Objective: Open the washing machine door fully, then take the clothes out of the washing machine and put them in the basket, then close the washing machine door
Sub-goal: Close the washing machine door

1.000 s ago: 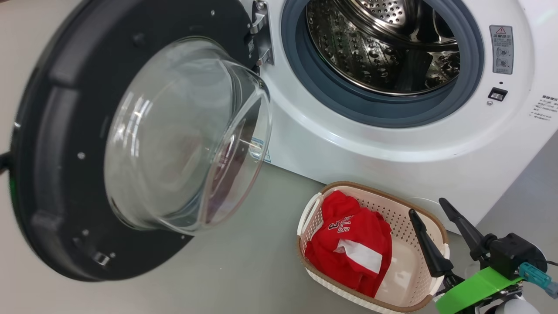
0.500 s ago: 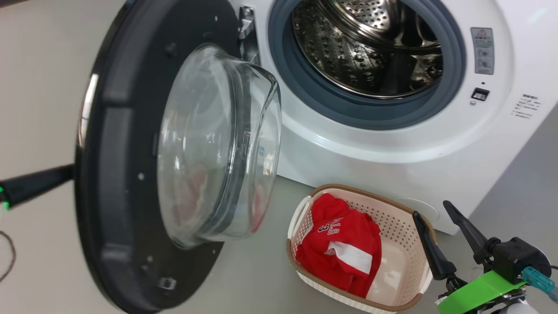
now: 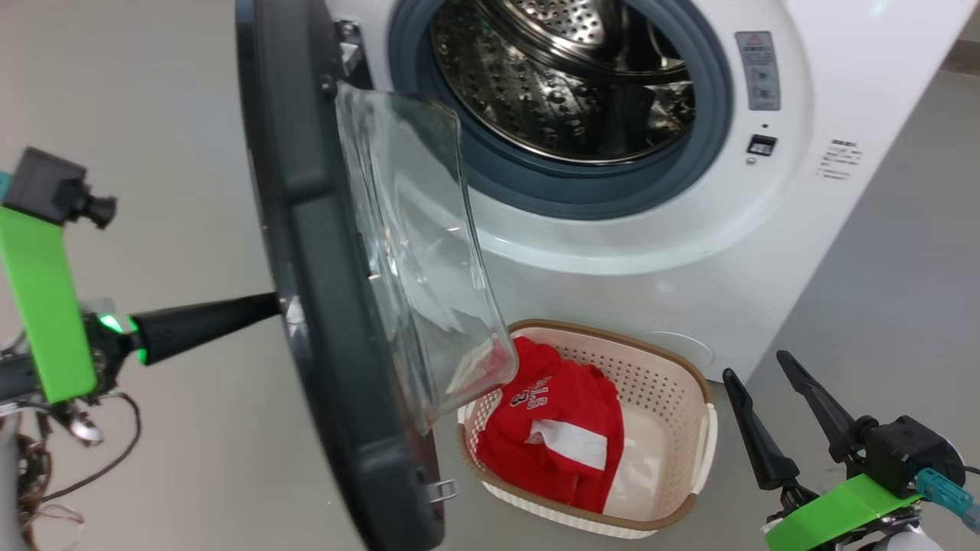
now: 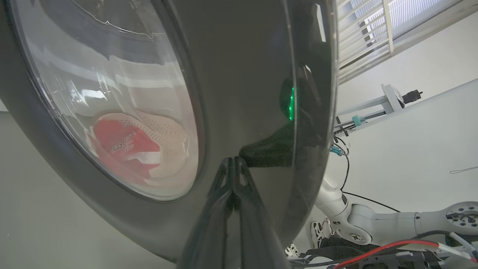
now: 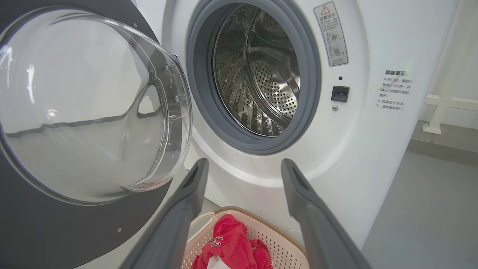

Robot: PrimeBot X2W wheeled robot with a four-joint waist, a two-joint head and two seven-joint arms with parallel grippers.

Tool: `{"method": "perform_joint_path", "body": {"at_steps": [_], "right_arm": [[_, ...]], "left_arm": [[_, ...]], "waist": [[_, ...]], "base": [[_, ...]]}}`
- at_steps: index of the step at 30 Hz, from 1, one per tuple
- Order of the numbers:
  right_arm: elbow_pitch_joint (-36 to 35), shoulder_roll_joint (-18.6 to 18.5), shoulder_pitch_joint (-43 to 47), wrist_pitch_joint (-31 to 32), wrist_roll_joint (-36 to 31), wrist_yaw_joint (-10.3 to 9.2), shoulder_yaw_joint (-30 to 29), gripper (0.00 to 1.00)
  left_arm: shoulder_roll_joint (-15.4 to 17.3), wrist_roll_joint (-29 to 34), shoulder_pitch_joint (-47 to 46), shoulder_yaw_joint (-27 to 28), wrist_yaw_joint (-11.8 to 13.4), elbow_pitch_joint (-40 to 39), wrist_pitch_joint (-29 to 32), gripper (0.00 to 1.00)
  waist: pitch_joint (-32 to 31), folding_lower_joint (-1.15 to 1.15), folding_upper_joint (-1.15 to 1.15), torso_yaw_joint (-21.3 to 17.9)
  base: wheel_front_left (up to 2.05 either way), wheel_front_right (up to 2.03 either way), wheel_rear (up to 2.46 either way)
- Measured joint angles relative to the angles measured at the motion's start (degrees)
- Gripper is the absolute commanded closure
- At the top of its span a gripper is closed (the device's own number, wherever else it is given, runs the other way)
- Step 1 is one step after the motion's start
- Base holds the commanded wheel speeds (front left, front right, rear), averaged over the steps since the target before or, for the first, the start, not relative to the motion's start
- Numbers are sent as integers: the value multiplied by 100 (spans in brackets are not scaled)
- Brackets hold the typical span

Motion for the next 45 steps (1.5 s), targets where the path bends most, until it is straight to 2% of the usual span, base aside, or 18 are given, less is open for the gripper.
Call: {"method": "perform_joint_path", "body": {"at_steps": [8,12,22,37,45], "right_arm": [[-7,27,-1,0,0,0,-55,0],[-32,40,-2,0,-1,0,-89,0],[-65,74,-45,0,-8,0,-121,0],[-107,209,-305,0,-16,0,-159,0],[-133,316,-510,0,-25,0,-227,0]], "left_arm": [[-288,169,-5,-416,0,-159,-401,100],[-499,241,-53,-622,0,-147,-809,100],[-676,421,-546,-880,-1,112,-1633,100],[-558,422,-1278,-1282,-1,726,-2725,100],[-226,421,-1619,-1438,-5,1139,-3196,100]], "waist": [[40,0,0,-425],[90,0,0,-674],[304,0,0,-1072],[687,0,0,-1793],[921,0,0,-2212]], "base": [[0,0,0],[0,0,0],[0,0,0],[0,0,0],[0,0,0]]}}
